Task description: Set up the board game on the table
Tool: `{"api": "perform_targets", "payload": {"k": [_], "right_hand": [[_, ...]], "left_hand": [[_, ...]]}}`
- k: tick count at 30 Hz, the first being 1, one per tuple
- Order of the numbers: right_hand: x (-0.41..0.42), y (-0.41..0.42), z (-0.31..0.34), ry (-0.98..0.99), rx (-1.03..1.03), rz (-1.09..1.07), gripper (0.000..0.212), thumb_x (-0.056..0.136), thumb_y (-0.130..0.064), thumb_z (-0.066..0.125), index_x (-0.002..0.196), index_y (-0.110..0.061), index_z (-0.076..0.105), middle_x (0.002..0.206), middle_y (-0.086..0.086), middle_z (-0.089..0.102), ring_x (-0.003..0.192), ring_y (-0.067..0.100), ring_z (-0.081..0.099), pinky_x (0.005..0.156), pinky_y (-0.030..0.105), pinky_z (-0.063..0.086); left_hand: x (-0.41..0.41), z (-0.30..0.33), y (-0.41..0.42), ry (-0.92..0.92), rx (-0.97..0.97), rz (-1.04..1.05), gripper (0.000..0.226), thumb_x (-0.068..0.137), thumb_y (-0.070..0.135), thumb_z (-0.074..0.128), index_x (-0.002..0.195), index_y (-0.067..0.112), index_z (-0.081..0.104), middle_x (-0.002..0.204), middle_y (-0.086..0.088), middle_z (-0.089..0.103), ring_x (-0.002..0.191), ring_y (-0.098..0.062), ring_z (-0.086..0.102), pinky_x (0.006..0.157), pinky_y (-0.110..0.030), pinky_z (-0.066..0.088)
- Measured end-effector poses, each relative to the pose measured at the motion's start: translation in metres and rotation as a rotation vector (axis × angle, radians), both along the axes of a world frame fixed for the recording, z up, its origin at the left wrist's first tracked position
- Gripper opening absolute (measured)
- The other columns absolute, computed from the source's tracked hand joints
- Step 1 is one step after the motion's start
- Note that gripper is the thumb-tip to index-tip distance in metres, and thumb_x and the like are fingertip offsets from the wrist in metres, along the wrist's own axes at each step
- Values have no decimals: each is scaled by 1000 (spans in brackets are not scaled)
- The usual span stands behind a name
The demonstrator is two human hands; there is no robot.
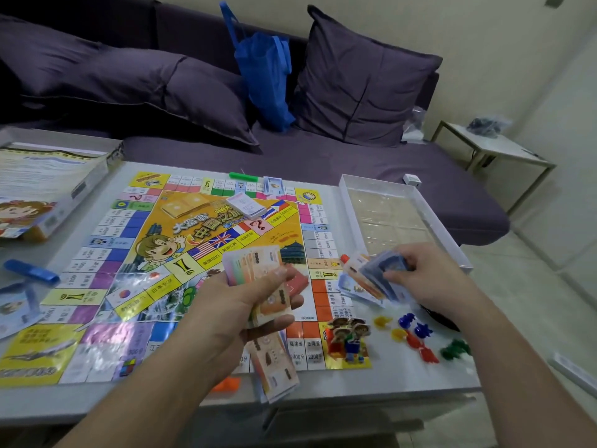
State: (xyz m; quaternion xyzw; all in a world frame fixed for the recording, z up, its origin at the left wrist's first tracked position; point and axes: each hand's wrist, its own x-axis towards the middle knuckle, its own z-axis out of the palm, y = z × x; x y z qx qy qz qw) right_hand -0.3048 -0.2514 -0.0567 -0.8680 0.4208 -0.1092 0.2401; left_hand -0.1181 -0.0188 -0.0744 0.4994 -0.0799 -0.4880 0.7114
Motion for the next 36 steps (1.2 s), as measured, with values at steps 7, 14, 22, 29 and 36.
{"api": "perform_targets", "payload": {"k": [7,14,22,29,36], "right_hand": [[21,-11,-15,229,31,71,26,98,-18,71,83,-39,68,86,-13,66,80,5,60,60,24,41],[21,-11,-14,277,-33,44,20,98,-21,70,88,-39,68,91,-10,69,81,6,62,60,24,43],[17,-5,-14,266,-58,3,18,98,-19,69,94,-36,71,91,-8,69,81,9,62,58,23,42],[21,8,-5,103,-119,-50,12,98,-17,65,89,-22,70,78,1,68,70,16,62,59,31,48],[50,79,18,-511,558,-8,11,96,-8,69,102,-12,78,91,4,80,84,19,77,72,34,61]], "left_hand": [[1,-3,-1,-39,27,-3,49,73,19,79,119,10,65,101,-13,81,88,-34,80,53,-34,64],[3,-5,0,-20,85,-8,32,83,13,78,112,6,67,99,-17,80,88,-36,79,58,-39,65],[6,-3,8,47,111,-46,21,99,8,64,119,0,61,102,-26,77,92,-40,78,67,-49,64],[10,0,17,55,77,-64,28,101,-1,54,129,1,53,105,-26,77,94,-43,77,70,-57,62],[14,3,23,-59,96,-9,26,93,-7,66,119,-6,64,96,-22,79,83,-36,79,54,-44,65]]}}
